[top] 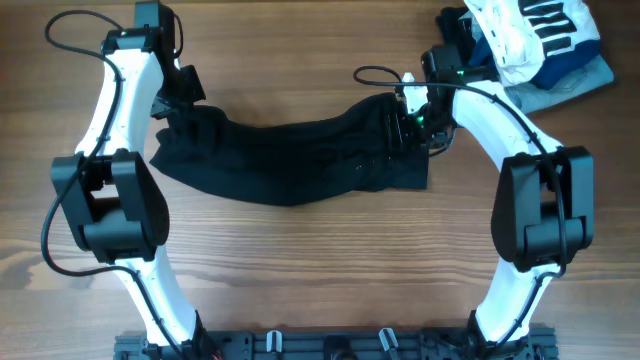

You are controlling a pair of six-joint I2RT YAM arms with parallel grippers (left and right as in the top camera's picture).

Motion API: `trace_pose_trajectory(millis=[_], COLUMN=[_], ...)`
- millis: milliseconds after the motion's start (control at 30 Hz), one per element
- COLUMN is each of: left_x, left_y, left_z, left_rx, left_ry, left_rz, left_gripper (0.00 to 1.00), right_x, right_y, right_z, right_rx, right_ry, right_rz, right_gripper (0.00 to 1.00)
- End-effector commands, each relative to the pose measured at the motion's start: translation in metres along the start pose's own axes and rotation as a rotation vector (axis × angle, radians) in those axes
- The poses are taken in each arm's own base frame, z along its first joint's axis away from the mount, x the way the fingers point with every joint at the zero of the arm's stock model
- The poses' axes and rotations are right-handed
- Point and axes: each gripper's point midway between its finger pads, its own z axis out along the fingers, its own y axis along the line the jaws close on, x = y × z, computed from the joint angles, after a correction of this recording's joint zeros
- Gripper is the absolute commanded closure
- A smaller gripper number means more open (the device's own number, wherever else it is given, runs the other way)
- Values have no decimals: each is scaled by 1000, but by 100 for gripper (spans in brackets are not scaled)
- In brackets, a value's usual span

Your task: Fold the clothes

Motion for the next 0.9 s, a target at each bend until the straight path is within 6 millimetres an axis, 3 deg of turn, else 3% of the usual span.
trace_pose_trajectory(millis=[0, 67, 100, 200, 300, 367, 433, 467, 533, 633, 767, 867], left_x=[-5, -5, -5, -5, -5, -5, -7, -8, -11, -13, -2, 2], left_y=[4, 4, 4, 4, 7, 10, 10, 10, 10, 10, -1, -10], left_z=[-5, -5, -5, -5, -8, -15, -27, -35, -54, -82, -115, -118], left_rx=[-6, -6, -6, -6, -23, -35, -30, -25, -12, 9, 33, 42], left_ry=[-19, -19, -19, -19, -22, -30, -56, -74, -116, -177, -219, -221], left_rz=[12, 13, 13, 13, 13, 13, 14, 12, 9, 8, 83, 116], left_gripper=[96, 96, 96, 96, 95, 56, 25, 17, 9, 5, 4, 0], right_x=[-5, -6, -6, -10, -19, -26, -34, -37, -44, -53, -65, -77], right_y=[5, 8, 10, 16, 27, 39, 54, 60, 69, 77, 79, 80], right_z=[-9, -11, -14, -28, -63, -94, -131, -148, -176, -198, -206, -215], right_rx=[-20, -34, -42, -47, -50, -57, -74, -75, -75, -77, -77, -75], right_ry=[-35, -37, -36, -43, -109, -184, -278, -324, -410, -502, -561, -622], right_rz=[31, 30, 30, 25, 0, -36, -87, -105, -139, -170, -193, -212], right_gripper=[62, 91, 96, 96, 96, 96, 96, 96, 96, 96, 96, 96])
